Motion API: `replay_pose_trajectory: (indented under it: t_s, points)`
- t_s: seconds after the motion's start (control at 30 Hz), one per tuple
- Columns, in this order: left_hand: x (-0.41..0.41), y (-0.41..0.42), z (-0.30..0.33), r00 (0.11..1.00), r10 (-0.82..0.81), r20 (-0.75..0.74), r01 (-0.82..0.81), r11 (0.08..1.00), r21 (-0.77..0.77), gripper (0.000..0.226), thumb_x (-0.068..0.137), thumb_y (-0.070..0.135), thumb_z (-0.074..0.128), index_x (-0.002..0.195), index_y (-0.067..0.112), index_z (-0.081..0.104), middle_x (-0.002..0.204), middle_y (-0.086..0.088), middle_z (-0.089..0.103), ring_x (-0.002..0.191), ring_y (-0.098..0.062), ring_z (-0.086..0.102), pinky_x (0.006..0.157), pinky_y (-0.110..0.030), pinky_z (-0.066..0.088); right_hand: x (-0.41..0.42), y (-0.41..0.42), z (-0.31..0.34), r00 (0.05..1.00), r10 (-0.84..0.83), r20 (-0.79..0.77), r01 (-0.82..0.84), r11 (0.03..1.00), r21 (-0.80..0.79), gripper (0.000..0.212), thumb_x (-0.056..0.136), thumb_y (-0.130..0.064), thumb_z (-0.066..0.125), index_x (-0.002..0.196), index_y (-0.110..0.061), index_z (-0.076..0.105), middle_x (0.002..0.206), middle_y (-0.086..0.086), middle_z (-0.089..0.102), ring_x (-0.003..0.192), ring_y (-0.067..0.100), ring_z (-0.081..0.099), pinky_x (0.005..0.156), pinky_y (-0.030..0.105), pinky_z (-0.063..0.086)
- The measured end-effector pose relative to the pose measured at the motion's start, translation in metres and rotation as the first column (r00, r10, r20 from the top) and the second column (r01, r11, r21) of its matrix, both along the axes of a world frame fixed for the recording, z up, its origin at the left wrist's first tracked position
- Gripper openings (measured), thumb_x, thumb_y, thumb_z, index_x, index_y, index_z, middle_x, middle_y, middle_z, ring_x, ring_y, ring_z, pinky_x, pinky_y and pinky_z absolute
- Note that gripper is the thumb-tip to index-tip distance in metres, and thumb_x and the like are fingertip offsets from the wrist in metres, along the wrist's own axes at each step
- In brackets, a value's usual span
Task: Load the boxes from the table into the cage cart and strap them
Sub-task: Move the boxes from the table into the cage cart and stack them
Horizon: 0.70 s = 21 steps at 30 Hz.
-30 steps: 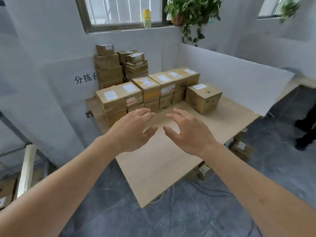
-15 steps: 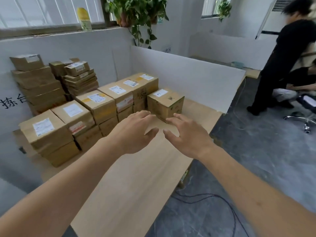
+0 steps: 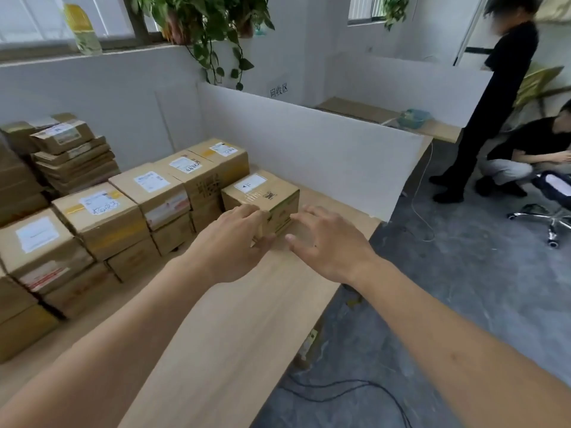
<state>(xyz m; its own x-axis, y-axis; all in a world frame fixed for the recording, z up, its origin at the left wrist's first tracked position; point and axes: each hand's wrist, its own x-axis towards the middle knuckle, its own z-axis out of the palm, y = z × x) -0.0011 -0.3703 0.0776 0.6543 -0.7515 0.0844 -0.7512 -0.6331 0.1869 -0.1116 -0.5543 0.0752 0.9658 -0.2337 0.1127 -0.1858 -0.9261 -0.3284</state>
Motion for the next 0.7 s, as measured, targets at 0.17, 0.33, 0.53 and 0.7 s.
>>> replay_pose_trajectory:
  t_s: [0.17,0.33,0.53,0.7]
  points:
    - [0.012,-0.070,-0.019,0.991,0.122,-0.059,-0.122,0.993,0.000,0.057,0.105,0.052,0.044,0.154,0.023,0.044,0.155,0.002,0.044,0.139,-0.023,0.046,0.111,-0.040,0.044,0.027,-0.087,-0.012,0.993,0.096,-0.066,-0.096,0.995,0.001,0.058,0.102,-0.059,0.044,0.153,-0.031,0.046,0.163,-0.001,0.038,0.146,0.023,0.039,0.116,0.042,0.037]
    - [0.026,-0.112,-0.023,0.968,0.238,-0.081,-0.239,0.971,-0.002,0.054,0.105,0.049,0.045,0.151,0.022,0.046,0.154,0.002,0.045,0.137,-0.022,0.048,0.108,-0.041,0.046,0.060,-0.143,-0.019,0.978,0.195,-0.080,-0.194,0.981,0.015,0.058,0.103,-0.057,0.045,0.154,-0.030,0.046,0.164,-0.001,0.037,0.148,0.020,0.037,0.117,0.043,0.037]
    - [0.063,-0.146,-0.031,0.941,0.327,-0.090,-0.326,0.945,0.026,0.057,0.106,0.051,0.043,0.155,0.021,0.042,0.158,0.002,0.041,0.139,-0.023,0.046,0.107,-0.041,0.046,0.116,-0.176,-0.039,0.958,0.274,-0.084,-0.271,0.962,0.044,0.058,0.102,-0.059,0.047,0.152,-0.031,0.048,0.161,-0.002,0.041,0.146,0.019,0.040,0.115,0.042,0.040]
    - [0.115,-0.164,-0.060,0.927,0.359,-0.105,-0.354,0.933,0.062,0.060,0.106,0.052,0.043,0.157,0.020,0.040,0.160,0.000,0.040,0.140,-0.024,0.045,0.108,-0.042,0.046,0.173,-0.199,-0.058,0.946,0.308,-0.105,-0.303,0.951,0.062,0.056,0.102,-0.054,0.051,0.151,-0.028,0.050,0.160,-0.003,0.042,0.144,0.018,0.042,0.113,0.039,0.041]
